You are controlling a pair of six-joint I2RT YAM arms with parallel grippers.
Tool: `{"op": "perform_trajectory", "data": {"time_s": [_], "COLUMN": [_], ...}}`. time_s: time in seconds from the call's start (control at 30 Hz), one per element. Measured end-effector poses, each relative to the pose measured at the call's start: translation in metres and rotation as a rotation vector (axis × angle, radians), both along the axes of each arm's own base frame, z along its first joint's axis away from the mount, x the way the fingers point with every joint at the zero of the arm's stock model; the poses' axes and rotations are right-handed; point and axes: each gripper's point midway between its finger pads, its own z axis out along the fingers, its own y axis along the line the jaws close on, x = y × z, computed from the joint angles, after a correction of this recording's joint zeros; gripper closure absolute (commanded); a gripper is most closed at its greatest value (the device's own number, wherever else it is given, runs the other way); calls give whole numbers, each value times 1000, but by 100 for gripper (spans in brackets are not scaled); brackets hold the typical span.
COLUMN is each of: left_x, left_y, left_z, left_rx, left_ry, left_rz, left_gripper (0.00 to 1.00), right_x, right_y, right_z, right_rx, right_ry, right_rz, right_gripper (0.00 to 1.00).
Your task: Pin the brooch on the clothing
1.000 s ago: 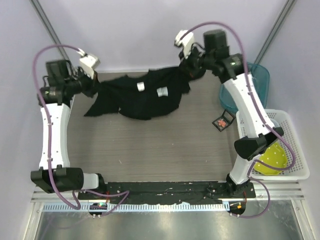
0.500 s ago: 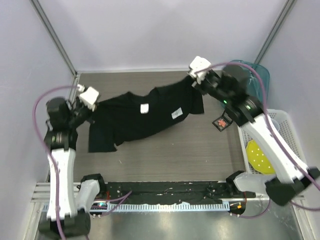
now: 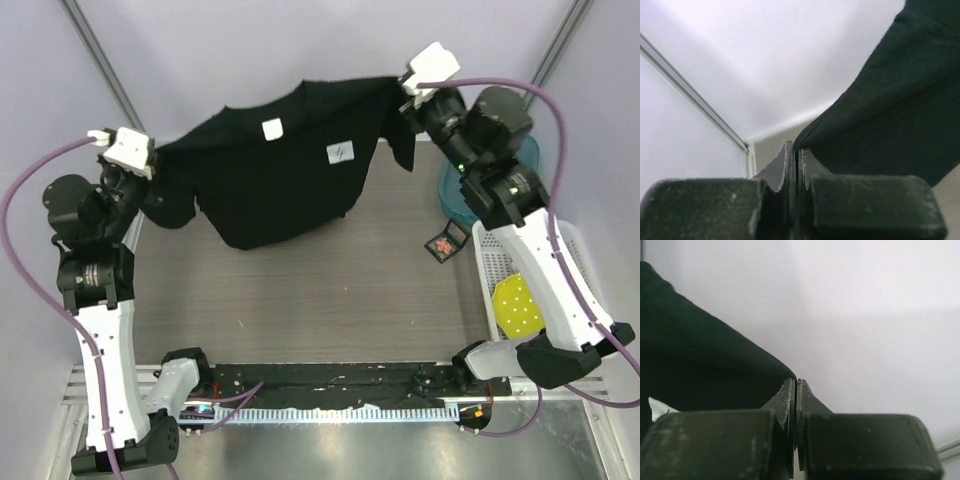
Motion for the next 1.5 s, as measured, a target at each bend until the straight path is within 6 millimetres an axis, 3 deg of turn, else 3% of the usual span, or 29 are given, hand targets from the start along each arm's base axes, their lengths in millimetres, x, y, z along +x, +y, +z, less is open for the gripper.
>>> {"op": "perform_trajectory", "data": {"time_s": [0.1,0.27,0.37,0.5,0.6,0.77,1.0,1.13,1.23,1.33,1.5], "left_x": [-12,-49,-74,-119,-144,-165,-173,-187,-202,-206,-197], "left_y": [1,-2,-5,-12,-15,-18,-20,-24,-27,-27,-26], "left_z": [49,135,170,205,218,226,221,210,206,208,203], "left_rx": [-9,-3,-3,6,10,5,-3,0,4,5,1], "left_ry": [-113,-323,-417,-540,-598,-639,-637,-639,-654,-664,-639], "left_rz": [21,38,41,43,44,43,40,34,30,31,31], "left_gripper": [100,100,100,100,100,100,100,100,100,100,100], "right_x": [-21,-68,-100,-135,-149,-163,-177,-193,-200,-203,-201], "right_y": [-9,-13,-14,-17,-20,-18,-14,-14,-16,-18,-15], "right_z": [59,138,176,200,203,195,175,157,155,156,155], "right_rx": [65,138,175,193,195,199,186,160,156,155,148], "right_ry": [-121,-280,-362,-423,-430,-396,-354,-337,-338,-347,-344], "right_rz": [12,95,154,225,257,311,378,428,439,440,445], "right_gripper": [99,99,99,99,99,99,99,99,99,99,99]}}
